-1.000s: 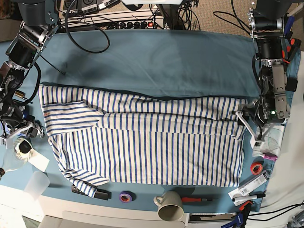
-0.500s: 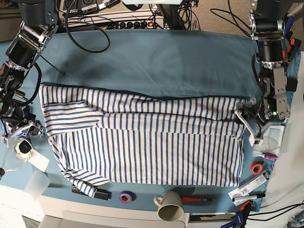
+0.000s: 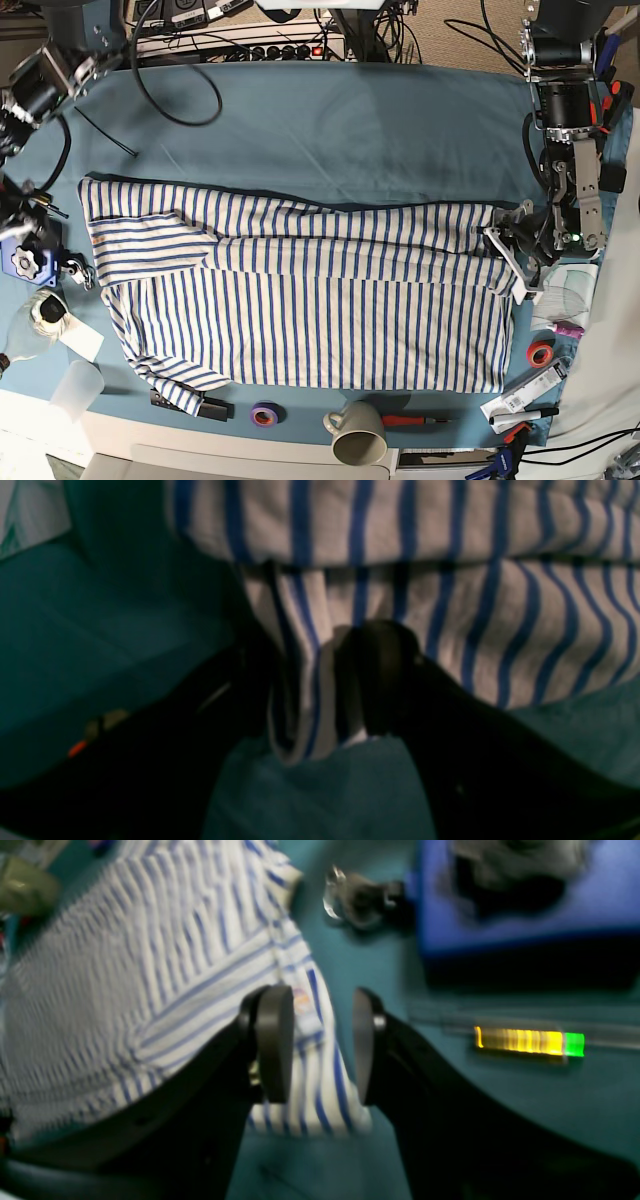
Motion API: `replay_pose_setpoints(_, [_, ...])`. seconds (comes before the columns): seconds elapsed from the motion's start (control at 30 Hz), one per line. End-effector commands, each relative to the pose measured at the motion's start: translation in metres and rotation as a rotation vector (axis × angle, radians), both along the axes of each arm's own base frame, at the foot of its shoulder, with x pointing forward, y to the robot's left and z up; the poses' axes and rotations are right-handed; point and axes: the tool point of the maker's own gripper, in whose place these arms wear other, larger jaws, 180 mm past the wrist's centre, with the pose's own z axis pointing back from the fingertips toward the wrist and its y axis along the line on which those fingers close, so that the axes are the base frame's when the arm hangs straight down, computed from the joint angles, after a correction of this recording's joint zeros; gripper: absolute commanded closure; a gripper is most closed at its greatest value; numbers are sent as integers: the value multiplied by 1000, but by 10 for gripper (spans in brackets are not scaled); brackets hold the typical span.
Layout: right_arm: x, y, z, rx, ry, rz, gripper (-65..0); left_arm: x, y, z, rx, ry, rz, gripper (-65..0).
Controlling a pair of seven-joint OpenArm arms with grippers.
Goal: Fold the T-shirt properly
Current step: 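Lower the folded edge onto the shirt and open both grippers, then regrasp the folded edge corners with both grippers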
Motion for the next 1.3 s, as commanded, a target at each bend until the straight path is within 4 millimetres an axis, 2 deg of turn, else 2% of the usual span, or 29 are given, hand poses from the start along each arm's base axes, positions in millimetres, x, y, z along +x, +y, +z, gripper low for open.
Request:
replay_pose_setpoints(0.0, [2,-12,20,-38,-58,-11,-204,-4,10,1,34,19,3,-266])
replay_pose_setpoints(0.07, [-2,-13,16,-54,-53,-3,-204,-21,16,-11,76,85,-1,-266])
replay_pose_setpoints(0.13, [-1,-14,17,-55,-62,-5,-204,-28,19,-16,93,111,-1,-266])
replay_pose_setpoints(0.2, [2,-14,20,-55,-73,-6,-204,-31,16,-12,95,120,-35,-266])
replay_pose_setpoints(0.33, [1,-14,20,-57,-73,-8,-204,-24,10,11,117,47,-94,-266])
replay_pose_setpoints(0.53, [9,-15,26,-71,-123,-18,-204,-25,14,11,128,35,-93,-266])
replay_pose_setpoints(0.8, [44,25,11,-136,-95,110,-204,-24,13,11,124,30,-94,-266])
replay_pose_setpoints(1.0, [51,54,-14,-158,-7,188,-204,-12,5,26,99,-34,-103,-266])
replay_pose_setpoints(1.13, [48,56,-20,-120,-12,144,-204,-11,5,28,103,-40,-119,-266])
replay_pose_setpoints(1.27, [40,44,-18,-95,-9,99,-204,-10,4,28,103,-45,-120,-266])
